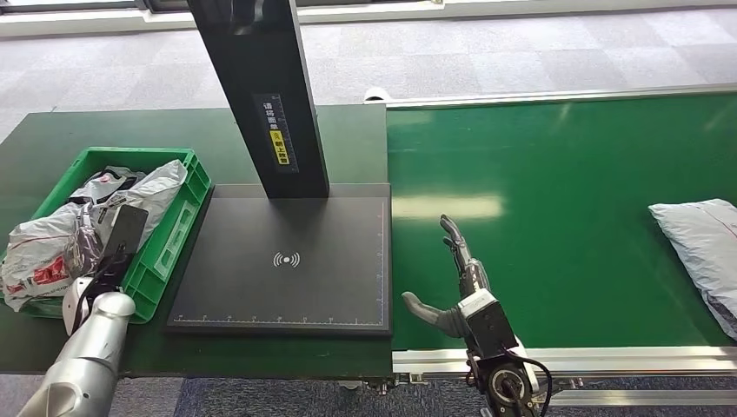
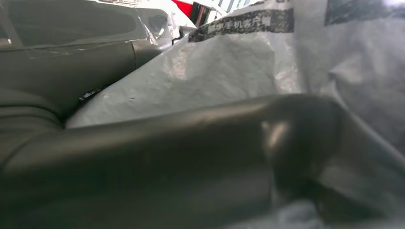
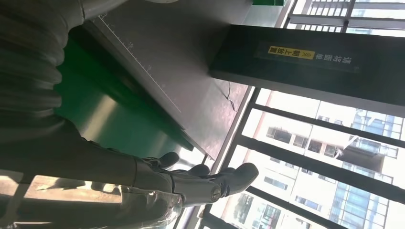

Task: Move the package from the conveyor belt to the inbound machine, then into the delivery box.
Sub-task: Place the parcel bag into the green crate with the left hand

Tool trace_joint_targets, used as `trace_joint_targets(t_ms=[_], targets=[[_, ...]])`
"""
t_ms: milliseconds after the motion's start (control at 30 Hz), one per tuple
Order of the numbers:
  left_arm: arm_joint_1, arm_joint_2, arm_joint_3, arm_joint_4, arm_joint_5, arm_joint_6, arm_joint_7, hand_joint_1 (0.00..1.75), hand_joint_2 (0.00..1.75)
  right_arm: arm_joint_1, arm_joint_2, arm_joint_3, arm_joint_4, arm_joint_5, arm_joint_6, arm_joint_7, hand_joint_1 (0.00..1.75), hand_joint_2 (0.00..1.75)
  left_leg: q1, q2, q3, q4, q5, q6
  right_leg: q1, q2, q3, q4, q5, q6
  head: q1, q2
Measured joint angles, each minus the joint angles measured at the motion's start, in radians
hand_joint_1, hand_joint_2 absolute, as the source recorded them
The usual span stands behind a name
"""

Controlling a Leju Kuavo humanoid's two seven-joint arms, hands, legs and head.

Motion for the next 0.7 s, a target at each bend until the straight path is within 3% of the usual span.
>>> trace_joint_targets(t_ms=[567,700], targets=[[-0.021,0.008,0.001,0.032,0.008,-0.079,0.010,0.00,0.00,0.008,0.000,0.000,0.000,0.000,0.000,-0.002,0.00,1.75,0.000,-0.003,0.007,-0.002,-0.001,-0.001,0.000,-0.001,0.007,0.000,-0.001,0.000,0.000,0.000],[-0.022,0.007,0.008,0.033,0.045,-0.087,-0.038,0.00,0.00,0.015,0.000,0.000,-0.002,0.000,-0.001,-0.002,0.00,1.75,0.000,-0.005,0.008,-0.001,0.000,-0.001,0.000,-0.002,0.008,0.000,-0.002,0.001,0.000,0.000]])
